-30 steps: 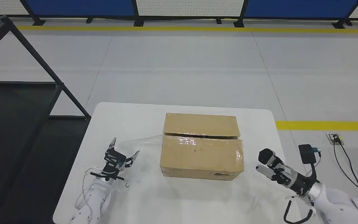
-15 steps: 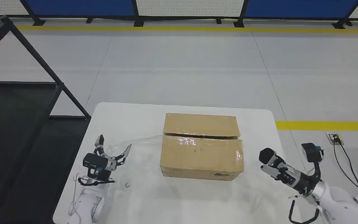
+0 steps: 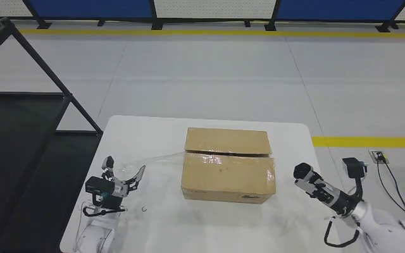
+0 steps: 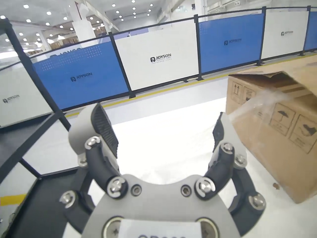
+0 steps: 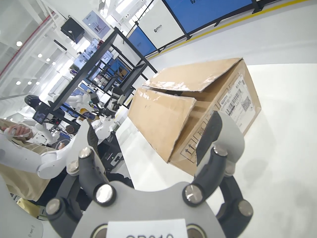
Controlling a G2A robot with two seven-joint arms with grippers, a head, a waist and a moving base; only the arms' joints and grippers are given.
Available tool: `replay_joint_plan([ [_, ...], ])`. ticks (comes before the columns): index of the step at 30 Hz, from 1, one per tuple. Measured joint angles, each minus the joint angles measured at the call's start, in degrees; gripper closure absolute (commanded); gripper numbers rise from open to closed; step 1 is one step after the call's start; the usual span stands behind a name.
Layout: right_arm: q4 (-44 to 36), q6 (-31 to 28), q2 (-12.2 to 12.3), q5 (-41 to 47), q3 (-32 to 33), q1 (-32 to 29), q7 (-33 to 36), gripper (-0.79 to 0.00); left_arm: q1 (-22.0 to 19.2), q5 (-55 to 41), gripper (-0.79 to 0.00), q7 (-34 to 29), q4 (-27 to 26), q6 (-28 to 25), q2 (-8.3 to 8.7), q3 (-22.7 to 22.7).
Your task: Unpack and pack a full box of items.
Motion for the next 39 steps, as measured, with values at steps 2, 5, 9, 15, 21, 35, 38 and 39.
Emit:
replay_joint_plan([
  [2, 1.58, 0.06, 0.14, 2.45, -0.8, 1.73, 2.53, -0.785, -0.22, -4.58, -0.785, -1.39, -1.01, -1.9, -0.28, 0.55],
  [5, 4.1, 0.86, 0.29, 4.58, -1.91, 4.48, 5.48, -0.785, -0.29, -10.76, -0.785, -3.93, -2.6, -5.52, -0.41, 0.45],
  [9, 7.57, 2.82, 0.25, 3.25, -3.88, 8.33, 6.79, -0.785, 0.26, -16.12, -0.785, -6.9, -4.58, -10.84, -0.34, 0.25],
  [15, 12.91, 3.41, -0.32, 4.79, -9.15, 14.13, 9.78, -0.785, 1.01, -23.91, -0.785, -11.06, -5.98, -17.12, -0.14, -0.93],
  [21, 17.32, 2.52, -0.99, 6.97, -13.74, 19.19, 12.62, -0.785, 1.62, -22.94, -0.785, -11.98, -6.63, -17.51, 0.1, -1.8],
  [35, 14.28, -2.77, -0.04, 18.22, -14.71, 18.62, 20.86, -0.785, 1.59, -22.67, -0.785, -12.12, -6.95, -17.56, 0.11, -1.25],
  [38, 10.31, -2.85, 1.04, 19.41, -14.04, 15.97, 20.67, -0.785, 1.46, -22.73, -0.785, -12.72, -7.64, -18.52, 0.12, -0.72],
  [39, 9.18, -2.94, 1.43, 19.63, -13.76, 15.18, 20.58, -0.785, 1.45, -22.57, -0.785, -12.98, -7.87, -18.84, 0.13, -0.53],
])
